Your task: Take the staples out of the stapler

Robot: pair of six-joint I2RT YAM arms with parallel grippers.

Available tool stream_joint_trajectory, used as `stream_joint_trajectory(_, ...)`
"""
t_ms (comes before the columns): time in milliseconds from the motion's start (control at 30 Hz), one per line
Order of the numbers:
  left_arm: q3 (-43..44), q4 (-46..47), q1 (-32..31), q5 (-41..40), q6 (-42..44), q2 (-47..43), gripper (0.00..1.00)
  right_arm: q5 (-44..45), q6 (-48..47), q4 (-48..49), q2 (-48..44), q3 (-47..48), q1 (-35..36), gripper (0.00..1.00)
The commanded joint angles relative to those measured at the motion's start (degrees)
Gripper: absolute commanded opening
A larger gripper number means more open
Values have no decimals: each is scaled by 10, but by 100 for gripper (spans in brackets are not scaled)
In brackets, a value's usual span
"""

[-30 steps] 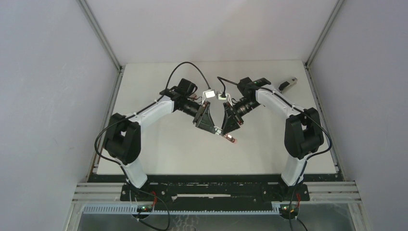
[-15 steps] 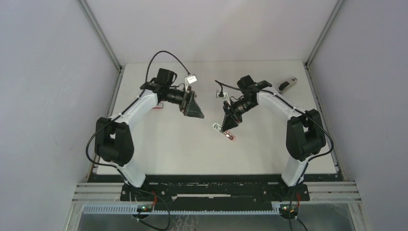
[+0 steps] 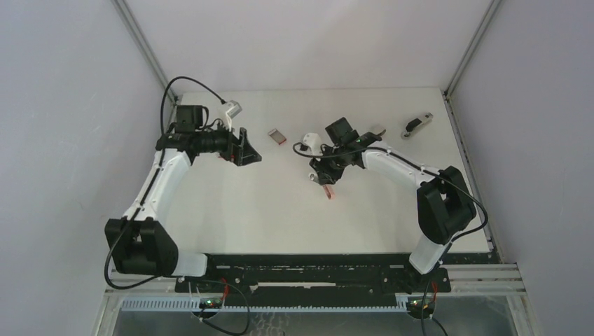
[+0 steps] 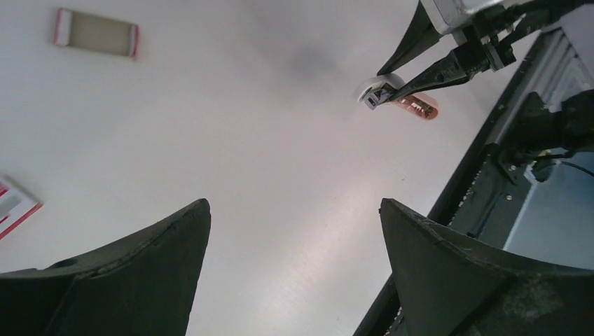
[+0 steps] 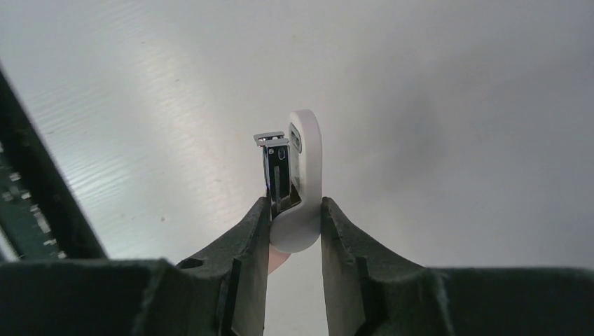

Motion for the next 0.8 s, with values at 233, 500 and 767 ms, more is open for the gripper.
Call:
stream_joint_trajectory(233,-60,-18,49,-111,41,-156,97,302,11,133,27,-18,95,7)
stream_joint_trajectory(500,-102,-8,52,-151,39,-223,99,421,-12,167,60,-25,142,7)
stream_joint_trajectory(767,-116,8,66,-161,33,-241,99,558,-65,216,97,-40,195,7)
